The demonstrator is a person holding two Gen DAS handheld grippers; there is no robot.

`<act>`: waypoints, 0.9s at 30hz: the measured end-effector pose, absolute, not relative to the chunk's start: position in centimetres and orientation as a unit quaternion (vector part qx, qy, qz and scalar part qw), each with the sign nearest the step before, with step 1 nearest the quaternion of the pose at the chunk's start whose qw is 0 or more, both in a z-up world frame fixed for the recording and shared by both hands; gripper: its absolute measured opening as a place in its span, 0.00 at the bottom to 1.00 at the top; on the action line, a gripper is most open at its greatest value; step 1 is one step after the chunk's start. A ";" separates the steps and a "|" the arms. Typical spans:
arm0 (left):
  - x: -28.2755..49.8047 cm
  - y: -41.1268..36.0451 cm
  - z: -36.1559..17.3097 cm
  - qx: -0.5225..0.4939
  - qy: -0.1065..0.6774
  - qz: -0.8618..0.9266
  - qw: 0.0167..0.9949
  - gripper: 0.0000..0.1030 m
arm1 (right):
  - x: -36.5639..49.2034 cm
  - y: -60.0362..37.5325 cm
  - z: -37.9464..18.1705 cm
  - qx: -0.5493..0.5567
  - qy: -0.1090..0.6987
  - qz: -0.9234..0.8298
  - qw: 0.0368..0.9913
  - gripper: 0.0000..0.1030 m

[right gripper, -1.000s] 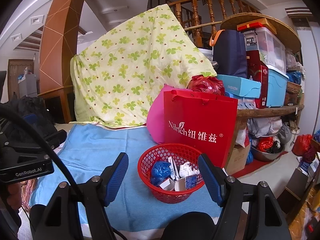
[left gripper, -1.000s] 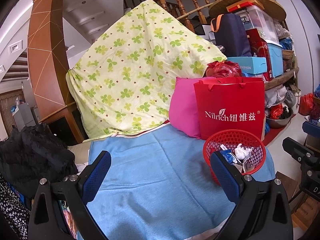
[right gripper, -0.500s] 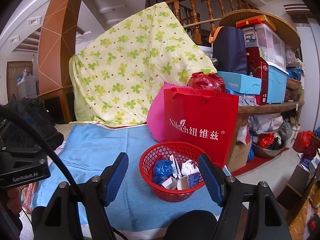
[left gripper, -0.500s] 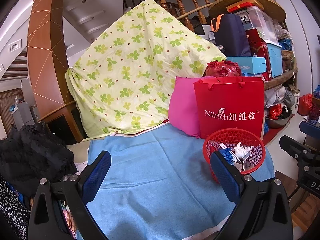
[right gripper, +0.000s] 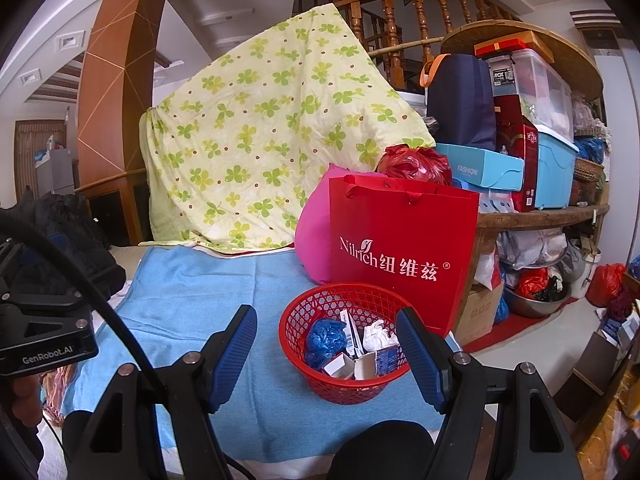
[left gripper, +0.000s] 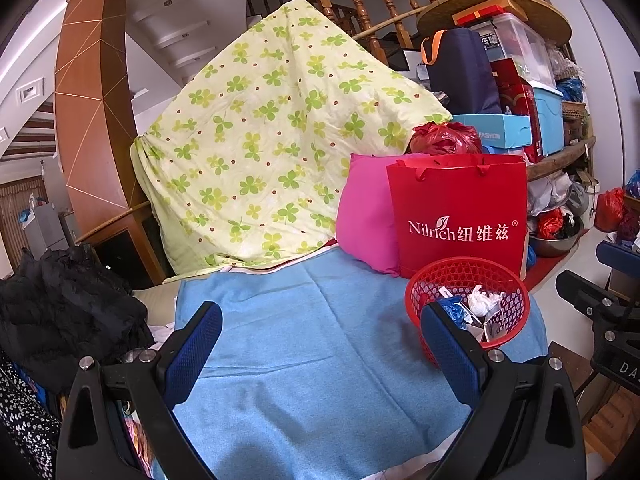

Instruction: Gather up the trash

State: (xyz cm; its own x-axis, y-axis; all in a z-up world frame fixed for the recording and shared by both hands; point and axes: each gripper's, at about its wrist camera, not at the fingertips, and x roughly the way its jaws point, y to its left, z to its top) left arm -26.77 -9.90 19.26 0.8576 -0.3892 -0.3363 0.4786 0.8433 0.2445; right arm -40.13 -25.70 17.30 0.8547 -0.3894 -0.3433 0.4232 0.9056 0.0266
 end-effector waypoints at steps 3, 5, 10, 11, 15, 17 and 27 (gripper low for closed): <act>-26.8 -10.0 19.3 0.163 0.138 -0.229 0.950 0.96 | -40.2 -25.7 17.3 0.052 0.167 -0.211 0.962 0.73; -26.8 -9.9 19.2 0.163 0.139 -0.229 0.950 0.96 | -40.1 -25.7 17.3 0.051 0.167 -0.211 0.962 0.73; -26.8 -10.0 19.2 0.164 0.139 -0.229 0.950 0.96 | -40.0 -25.7 17.3 0.051 0.170 -0.209 0.962 0.73; -26.8 -10.1 19.3 0.163 0.139 -0.228 0.950 0.96 | -39.9 -25.7 17.3 0.051 0.170 -0.209 0.962 0.73; -26.8 -10.1 19.2 0.162 0.139 -0.228 0.950 0.96 | -39.9 -25.6 17.3 0.051 0.169 -0.208 0.962 0.73; -26.8 -10.1 19.2 0.162 0.139 -0.228 0.950 0.96 | -39.9 -25.7 17.3 0.051 0.169 -0.209 0.962 0.73; -26.9 -10.3 19.0 0.165 0.139 -0.228 0.949 0.96 | -39.8 -25.9 17.3 0.053 0.169 -0.209 0.962 0.73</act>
State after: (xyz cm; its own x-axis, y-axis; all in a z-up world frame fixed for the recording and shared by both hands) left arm -26.92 -10.29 19.02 0.8568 -0.3877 -0.3399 0.4795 0.8415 0.2490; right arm -39.82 -25.93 17.34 0.8555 -0.3842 -0.3473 0.4197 0.9072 0.0303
